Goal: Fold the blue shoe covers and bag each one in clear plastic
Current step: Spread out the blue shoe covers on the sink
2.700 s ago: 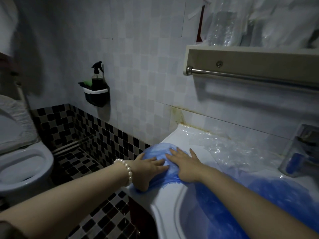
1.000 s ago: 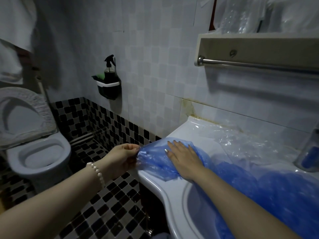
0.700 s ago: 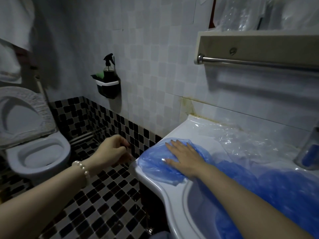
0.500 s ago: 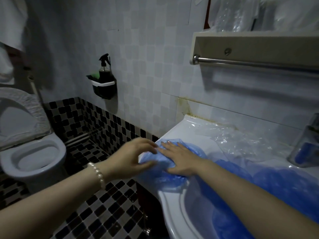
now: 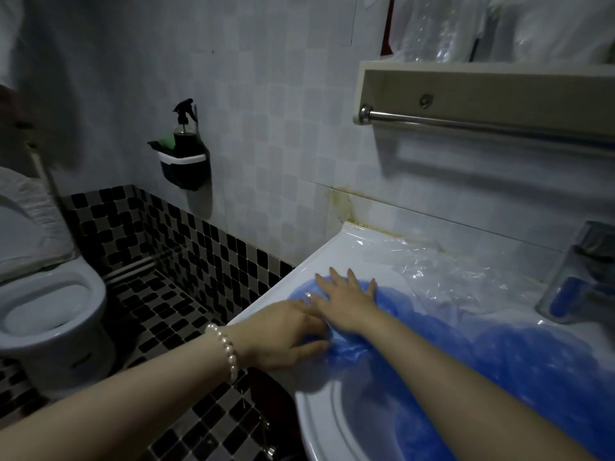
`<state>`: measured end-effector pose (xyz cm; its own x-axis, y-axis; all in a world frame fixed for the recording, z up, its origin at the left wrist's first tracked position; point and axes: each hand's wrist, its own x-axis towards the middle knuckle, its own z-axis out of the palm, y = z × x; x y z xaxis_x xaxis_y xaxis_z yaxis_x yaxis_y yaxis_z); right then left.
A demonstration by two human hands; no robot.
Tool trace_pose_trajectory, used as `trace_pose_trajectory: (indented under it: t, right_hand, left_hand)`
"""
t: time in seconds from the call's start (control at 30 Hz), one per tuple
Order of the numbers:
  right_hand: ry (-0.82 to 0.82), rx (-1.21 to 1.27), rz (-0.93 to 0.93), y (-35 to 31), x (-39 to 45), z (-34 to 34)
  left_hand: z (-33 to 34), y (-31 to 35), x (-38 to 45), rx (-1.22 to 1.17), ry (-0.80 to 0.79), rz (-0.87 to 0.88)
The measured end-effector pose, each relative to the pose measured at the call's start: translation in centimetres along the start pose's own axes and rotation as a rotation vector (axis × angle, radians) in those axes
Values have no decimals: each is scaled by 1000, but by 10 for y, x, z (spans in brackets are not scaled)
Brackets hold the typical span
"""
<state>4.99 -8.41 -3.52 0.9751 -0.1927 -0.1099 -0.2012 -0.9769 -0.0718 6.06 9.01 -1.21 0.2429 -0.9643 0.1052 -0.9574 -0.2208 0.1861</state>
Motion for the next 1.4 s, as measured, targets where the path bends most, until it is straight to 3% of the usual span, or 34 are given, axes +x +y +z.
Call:
trace_pose_trajectory:
  t: [0.17,0.27,0.3,0.37,0.4,0.43,0.47,0.53,0.6,0.67,0.77,0.93,1.0,1.1,1.13,1.2,1.27,1.33,1.4]
  right_hand:
    - [7,-107,-399,-12,5,4]
    - [104,96,-590,-30,-1,1]
    - [209,164,-657,-34,-3,-5]
    - [626,247,-675,-32,-1,-21]
    - [779,278,-589,-26,-1,-32]
    - [810,313,-442,-20,-3,-44]
    - [749,336,-276,-14,-6,-53]
    - [424,277,-26,-4,-12,-52]
    - [167,153,12,-1,-21,-37]
    - [59,26,-25,-4,-26,-14]
    - [68,-78,-47,4,-13,9]
    - [96,-42,-62,8,1,15]
    - [172,136,-97,9,-2,15]
    - [399,664,-153,21,-19,1]
    - [456,669,-203,29,-27,-4]
    - [540,386,-395,49,-42,-10]
    - [519,6,-573,67,-56,-5]
    - [440,-177,-668,77,-69,7]
    - [393,-230,-693,78,-79,16]
  left_hand:
    - [-8,29,-18,91,-180,40]
    - [-12,48,-27,52,-160,2]
    - [-16,52,-26,16,-77,13]
    - [-22,46,-22,-44,116,37]
    - [-23,36,-20,-49,188,30]
    - [-24,27,-17,-38,243,24]
    - [-24,17,-15,-37,256,13]
    - [-18,6,-9,-26,118,-52]
    - [-8,6,-6,21,-122,-192]
    - [2,11,-5,44,-267,-308]
    - [18,11,-4,109,-279,-350]
    - [30,4,4,159,-257,-400]
    - [30,3,4,168,-262,-412]
    - [25,4,2,78,-231,-401]
    - [21,3,0,-28,-165,-394]
    - [7,-1,-10,-315,84,-337]
    - [-3,-9,-23,-362,254,-196]
    - [-8,-17,-36,-263,218,-146]
    - [-10,-17,-44,-207,83,-170]
